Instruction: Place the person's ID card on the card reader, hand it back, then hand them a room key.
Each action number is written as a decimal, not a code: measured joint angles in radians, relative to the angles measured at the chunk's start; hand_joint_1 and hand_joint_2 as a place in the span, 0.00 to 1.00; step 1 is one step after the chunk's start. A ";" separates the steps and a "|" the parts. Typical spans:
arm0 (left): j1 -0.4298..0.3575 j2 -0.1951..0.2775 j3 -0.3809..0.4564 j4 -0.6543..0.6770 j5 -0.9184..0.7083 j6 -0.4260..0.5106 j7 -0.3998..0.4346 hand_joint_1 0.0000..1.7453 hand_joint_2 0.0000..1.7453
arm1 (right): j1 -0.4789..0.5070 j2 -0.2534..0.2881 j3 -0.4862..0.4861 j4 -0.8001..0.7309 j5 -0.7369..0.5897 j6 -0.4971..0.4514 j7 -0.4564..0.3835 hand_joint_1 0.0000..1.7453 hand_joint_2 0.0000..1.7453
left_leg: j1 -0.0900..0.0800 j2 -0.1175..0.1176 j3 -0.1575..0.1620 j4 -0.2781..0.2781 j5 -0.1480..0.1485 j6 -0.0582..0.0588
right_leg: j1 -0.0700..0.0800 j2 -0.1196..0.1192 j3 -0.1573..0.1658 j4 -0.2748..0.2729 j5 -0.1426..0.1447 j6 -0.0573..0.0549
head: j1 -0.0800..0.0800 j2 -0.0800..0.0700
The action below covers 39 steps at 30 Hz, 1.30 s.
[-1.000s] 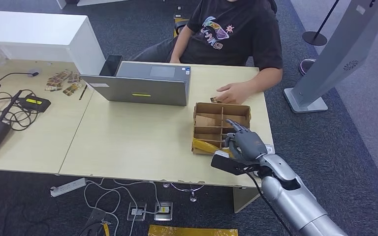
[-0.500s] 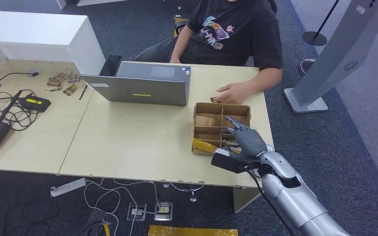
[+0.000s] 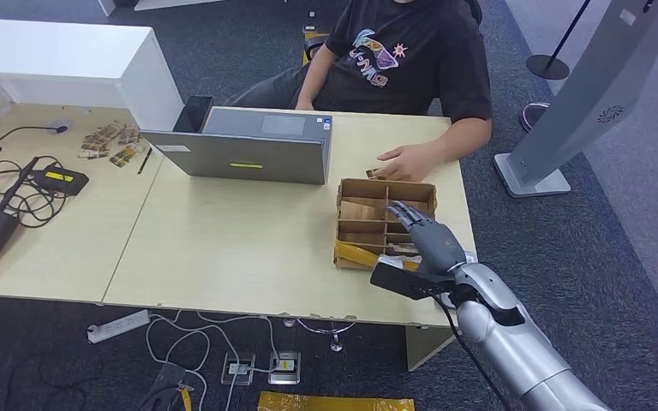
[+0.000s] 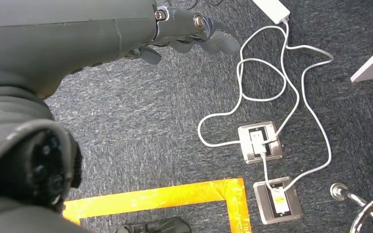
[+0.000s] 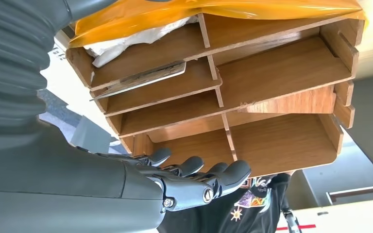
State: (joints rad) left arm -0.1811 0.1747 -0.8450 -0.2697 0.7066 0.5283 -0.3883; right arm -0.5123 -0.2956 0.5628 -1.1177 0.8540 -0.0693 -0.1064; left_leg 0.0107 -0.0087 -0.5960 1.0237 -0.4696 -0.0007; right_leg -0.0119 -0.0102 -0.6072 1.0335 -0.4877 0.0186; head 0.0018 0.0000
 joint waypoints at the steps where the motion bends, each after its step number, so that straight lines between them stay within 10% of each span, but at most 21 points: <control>1: 0.000 0.000 0.000 0.000 0.001 0.000 0.000 0.00 0.00 | 0.001 -0.001 -0.002 0.000 -0.001 0.000 0.002 0.00 1.00 | 0.000 0.000 0.000 0.000 0.000 0.000 | 0.000 0.000 0.000 0.000 0.000 0.000 | 0.000 0.000; 39: 0.003 0.005 0.000 0.000 -0.012 0.000 0.000 0.00 0.00 | 0.059 -0.067 -0.038 -0.072 -0.006 -0.004 0.014 0.00 1.00 | 0.000 0.000 0.000 0.000 0.000 0.000 | 0.000 0.000 0.000 0.000 0.000 0.000 | 0.000 0.000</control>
State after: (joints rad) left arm -0.1779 0.1802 -0.8450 -0.2697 0.6943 0.5282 -0.3883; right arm -0.4528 -0.3627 0.5245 -1.1899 0.8481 -0.0733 -0.0929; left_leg 0.0106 -0.0087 -0.5962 1.0236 -0.4696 -0.0007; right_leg -0.0119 -0.0099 -0.6069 1.0335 -0.4877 0.0187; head 0.0017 0.0000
